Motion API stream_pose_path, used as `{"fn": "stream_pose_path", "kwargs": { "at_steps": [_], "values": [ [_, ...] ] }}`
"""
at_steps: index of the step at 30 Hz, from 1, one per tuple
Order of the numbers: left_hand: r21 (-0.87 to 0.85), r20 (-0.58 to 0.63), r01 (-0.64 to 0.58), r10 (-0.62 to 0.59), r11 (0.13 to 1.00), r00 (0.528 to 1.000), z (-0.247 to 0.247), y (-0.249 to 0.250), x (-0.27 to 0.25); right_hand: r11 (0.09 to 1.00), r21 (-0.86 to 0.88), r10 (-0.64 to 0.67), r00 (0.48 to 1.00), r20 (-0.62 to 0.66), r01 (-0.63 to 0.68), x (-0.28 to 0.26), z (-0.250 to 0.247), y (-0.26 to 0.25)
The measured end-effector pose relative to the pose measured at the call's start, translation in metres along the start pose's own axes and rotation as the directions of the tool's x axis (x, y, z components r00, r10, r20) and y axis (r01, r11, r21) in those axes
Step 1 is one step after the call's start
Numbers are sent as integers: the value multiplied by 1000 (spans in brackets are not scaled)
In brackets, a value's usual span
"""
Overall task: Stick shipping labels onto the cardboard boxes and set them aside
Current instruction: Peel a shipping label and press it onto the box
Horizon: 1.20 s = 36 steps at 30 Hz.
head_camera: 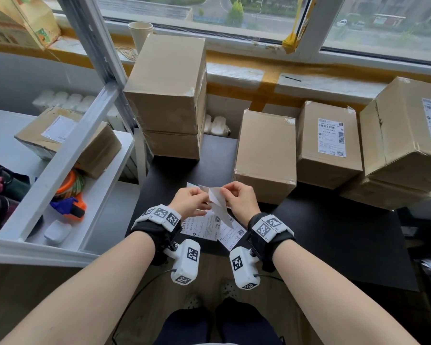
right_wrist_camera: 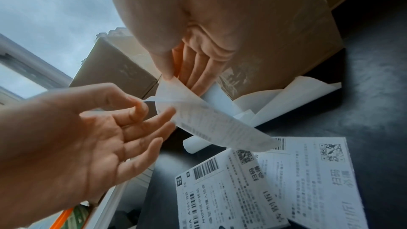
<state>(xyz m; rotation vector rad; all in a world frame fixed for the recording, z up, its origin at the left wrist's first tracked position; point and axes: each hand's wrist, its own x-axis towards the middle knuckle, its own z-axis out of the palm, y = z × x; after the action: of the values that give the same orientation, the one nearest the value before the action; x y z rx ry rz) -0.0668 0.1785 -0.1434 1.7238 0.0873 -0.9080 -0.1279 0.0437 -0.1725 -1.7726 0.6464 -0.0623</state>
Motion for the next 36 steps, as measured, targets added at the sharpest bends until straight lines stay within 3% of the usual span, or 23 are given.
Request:
{"fn": "stream_pose_path", "kwargs": {
  "at_steps": [4, 13, 24, 36],
  "values": [
    [-33, 20, 49, -49, 998, 999, 3, 2, -1, 999, -30, -30, 999, 19, 31, -4, 9, -2],
    [-28, -20, -6, 5, 1000, 1000, -7, -11, 4, 999, 28, 16, 1000, -18, -16, -3, 17, -3],
    [-35, -247, 75, -81, 997, 966, -34, -53, 24, 999, 49, 23, 959, -282, -9, 3, -3, -9],
    [-16, -304, 158, -155, 987, 940, -36, -80, 47, 996, 86, 11, 882, -472, 34, 0, -25, -7]
  ]
}}
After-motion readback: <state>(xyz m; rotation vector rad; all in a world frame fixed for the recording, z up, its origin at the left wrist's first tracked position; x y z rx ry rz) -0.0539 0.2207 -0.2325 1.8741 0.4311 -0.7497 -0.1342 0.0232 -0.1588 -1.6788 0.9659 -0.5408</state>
